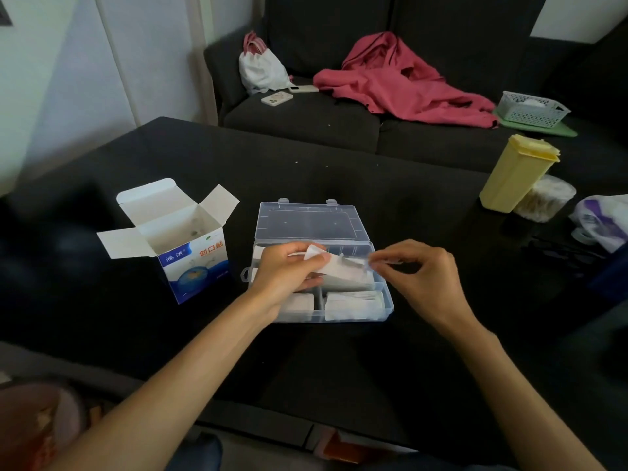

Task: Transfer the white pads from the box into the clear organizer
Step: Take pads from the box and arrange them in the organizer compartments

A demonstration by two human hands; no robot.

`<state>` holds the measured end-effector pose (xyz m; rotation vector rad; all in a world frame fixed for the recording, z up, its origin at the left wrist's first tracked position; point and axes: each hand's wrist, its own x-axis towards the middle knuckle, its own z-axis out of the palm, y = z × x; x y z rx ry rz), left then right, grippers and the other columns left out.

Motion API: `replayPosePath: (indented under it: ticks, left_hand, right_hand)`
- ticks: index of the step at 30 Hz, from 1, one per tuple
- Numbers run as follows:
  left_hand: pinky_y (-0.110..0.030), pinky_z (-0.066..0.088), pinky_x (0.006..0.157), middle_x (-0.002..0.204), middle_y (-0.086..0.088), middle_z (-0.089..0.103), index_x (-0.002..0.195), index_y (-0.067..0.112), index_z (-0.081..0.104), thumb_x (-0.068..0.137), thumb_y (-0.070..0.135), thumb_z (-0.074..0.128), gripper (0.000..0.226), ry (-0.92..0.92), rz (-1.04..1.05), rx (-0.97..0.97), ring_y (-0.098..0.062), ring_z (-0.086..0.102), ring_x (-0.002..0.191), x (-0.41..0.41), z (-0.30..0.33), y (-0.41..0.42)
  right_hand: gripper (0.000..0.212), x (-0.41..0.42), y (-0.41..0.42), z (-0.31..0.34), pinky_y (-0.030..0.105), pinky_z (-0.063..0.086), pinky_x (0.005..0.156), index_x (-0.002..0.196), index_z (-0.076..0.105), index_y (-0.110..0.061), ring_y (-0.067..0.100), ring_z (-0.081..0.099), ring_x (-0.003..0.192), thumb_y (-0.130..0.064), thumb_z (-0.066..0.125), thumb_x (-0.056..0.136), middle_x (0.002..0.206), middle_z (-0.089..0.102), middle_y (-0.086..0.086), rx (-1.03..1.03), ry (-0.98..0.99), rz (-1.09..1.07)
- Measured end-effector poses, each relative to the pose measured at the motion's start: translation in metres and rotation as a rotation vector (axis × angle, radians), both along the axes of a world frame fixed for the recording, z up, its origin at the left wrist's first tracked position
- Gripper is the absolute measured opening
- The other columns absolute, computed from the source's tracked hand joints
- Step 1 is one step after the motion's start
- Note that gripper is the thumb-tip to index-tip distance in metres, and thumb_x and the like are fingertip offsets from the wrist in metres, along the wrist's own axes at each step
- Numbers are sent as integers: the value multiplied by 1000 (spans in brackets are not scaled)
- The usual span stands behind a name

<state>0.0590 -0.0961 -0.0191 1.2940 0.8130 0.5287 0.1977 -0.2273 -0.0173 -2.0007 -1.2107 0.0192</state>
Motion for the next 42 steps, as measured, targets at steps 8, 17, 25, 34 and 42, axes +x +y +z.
replayPosePath:
  ticks: [8,17,25,34,42]
  left_hand:
    - [-18,56,66,114,-6,64,112,11,64,86,13,66,26,-37,265,27,-18,64,100,-11,7,29]
    - [-22,58,71,99,4,60,98,22,64,85,18,67,14,39,77,80,-14,63,91,-2,6,8]
    - [-19,56,75,107,0,69,99,24,64,86,9,66,20,9,-187,307,-10,66,95,8,-6,-14]
    - [-26,55,80,97,10,72,103,31,71,79,40,71,26,511,-327,953,-3,65,83,-5,-8,-5]
    - [-33,48,92,104,10,69,104,32,71,77,44,72,30,584,-370,1026,-6,55,90,-5,-8,0]
  right_hand:
    - [21,-1,-4,-10,16,36,76,104,69,-34,0,42,94,-37,63,84,97,59,-17,-328,-303,154]
    - [21,-6,3,0,19,46,76,98,61,-30,5,57,87,-26,40,97,98,61,-6,-68,394,71]
    - [18,4,-1,3,12,52,63,96,67,-23,4,63,90,-14,68,80,93,64,-13,-46,531,50]
    - [16,2,0,-8,9,45,61,96,72,-25,-3,58,74,-18,68,82,86,61,-19,-333,121,140]
    - [24,9,-2,-8,15,51,75,105,65,-23,1,63,82,-14,67,83,91,66,-10,-328,137,106]
